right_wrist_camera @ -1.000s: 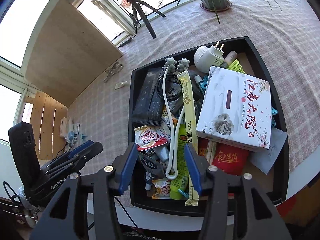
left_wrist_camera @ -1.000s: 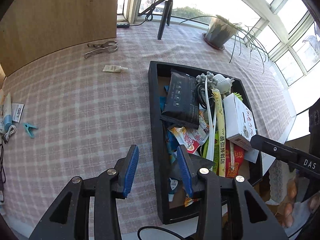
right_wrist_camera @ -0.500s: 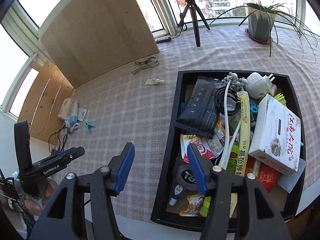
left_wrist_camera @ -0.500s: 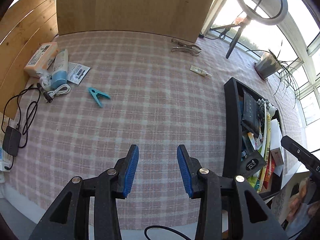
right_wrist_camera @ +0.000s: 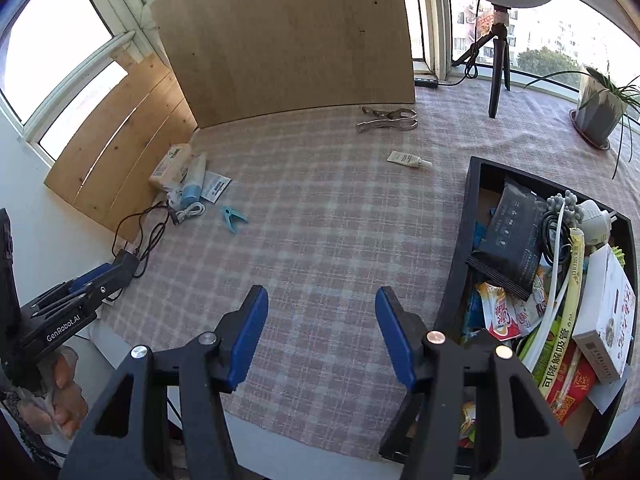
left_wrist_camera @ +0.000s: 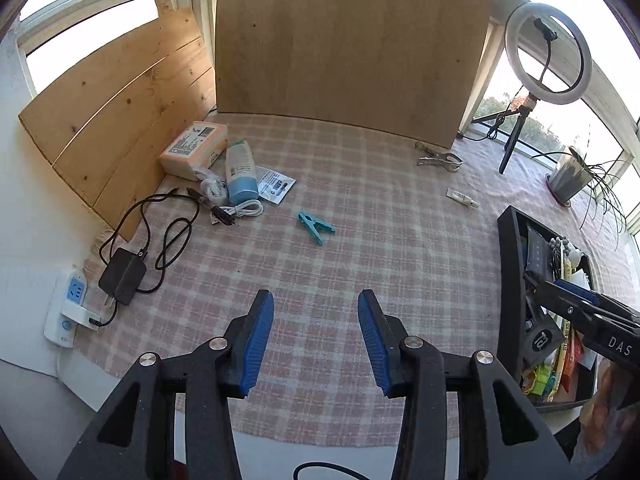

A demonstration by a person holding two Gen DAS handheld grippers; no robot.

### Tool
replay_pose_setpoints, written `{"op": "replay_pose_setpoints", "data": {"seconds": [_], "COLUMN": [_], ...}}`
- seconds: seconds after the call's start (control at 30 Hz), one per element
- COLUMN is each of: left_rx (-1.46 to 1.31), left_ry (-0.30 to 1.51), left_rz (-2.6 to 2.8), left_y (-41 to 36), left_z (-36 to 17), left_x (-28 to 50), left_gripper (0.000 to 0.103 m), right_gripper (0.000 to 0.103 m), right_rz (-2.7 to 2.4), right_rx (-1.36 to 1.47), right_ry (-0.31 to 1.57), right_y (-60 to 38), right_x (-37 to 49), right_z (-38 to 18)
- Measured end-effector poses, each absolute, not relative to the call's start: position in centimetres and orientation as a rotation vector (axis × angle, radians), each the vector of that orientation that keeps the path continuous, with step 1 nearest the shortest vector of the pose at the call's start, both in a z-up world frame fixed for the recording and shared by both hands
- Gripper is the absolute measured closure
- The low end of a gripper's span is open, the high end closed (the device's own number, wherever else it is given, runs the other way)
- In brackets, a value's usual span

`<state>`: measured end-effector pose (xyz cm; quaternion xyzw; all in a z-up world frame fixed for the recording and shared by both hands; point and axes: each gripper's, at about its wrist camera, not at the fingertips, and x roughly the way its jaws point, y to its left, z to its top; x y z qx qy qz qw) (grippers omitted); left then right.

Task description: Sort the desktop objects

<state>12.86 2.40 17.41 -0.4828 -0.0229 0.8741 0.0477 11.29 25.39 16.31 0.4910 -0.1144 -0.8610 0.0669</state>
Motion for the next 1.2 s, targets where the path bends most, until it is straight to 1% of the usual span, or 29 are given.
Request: {"op": "replay_pose_setpoints", "data": {"seconds": [0.1, 0.13, 0.17, 0.2, 0.23, 0.33, 0.4, 0.53, 0.67, 0.83, 0.9, 1.2], "left_rx": [-1.447, -1.441, -1.437, -1.439, -1.446, -1.512, -1.571, -1.661, -1.722, -1.742, -1.735, -1.700], "left_ry": [-0.078, -0.083, -0.090, -0.102, -0.120, -0.164, -0.200, -0.246, -0.332, -0.355, -0.364, -0.383], "left_rz": [2.712, 2.732, 2.750, 2.765, 2.780, 2.805, 2.823, 2.879, 2.874, 2.898, 2.921, 2.947], "left_y": [2.1, 2.0, 1.9, 1.8, 1.7, 1.1, 0.8, 0.4, 1.0, 2.8, 3.3, 3.4], "left_z": [18.2, 18.3, 18.4, 18.4, 18.3, 17.0, 15.8, 14.0, 13.0, 13.5, 13.8, 14.7], "left_x": [13.8, 14.1, 14.3, 14.5, 14.9, 15.6, 16.3, 17.9, 18.9, 19.8, 20.2, 20.4], "left_gripper": [0.052, 0.051, 0.048, 0.043, 0.040, 0.036, 0.036, 0.036, 0.036, 0.035, 0.030, 0.030], "right_gripper": [0.047, 0.047, 0.046, 0.046, 0.046, 0.045, 0.043, 0.042, 0.042, 0.042, 0.042, 0.042], "right_rz": [-2.562, -2.551, -2.542, -2.536, -2.535, -2.538, -2.529, -2.523, -2.485, -2.420, -2.405, -2.398], "right_rx": [1.469, 1.462, 1.458, 1.456, 1.452, 1.434, 1.431, 1.421, 1.426, 1.420, 1.416, 1.381], "right_ry": [-0.354, -0.352, -0.342, -0.326, -0.306, -0.265, -0.236, -0.157, -0.146, -0.128, -0.110, -0.078], "right_y": [24.8, 24.6, 24.5, 24.4, 24.3, 24.6, 24.9, 26.1, 27.6, 28.3, 28.3, 27.3], "right_x": [11.2, 11.2, 11.2, 11.2, 11.2, 11.5, 11.8, 12.3, 12.1, 11.8, 11.8, 11.7], "right_z": [16.6, 16.7, 16.7, 16.7, 16.8, 16.9, 16.8, 16.3, 15.5, 14.7, 14.5, 14.9]}}
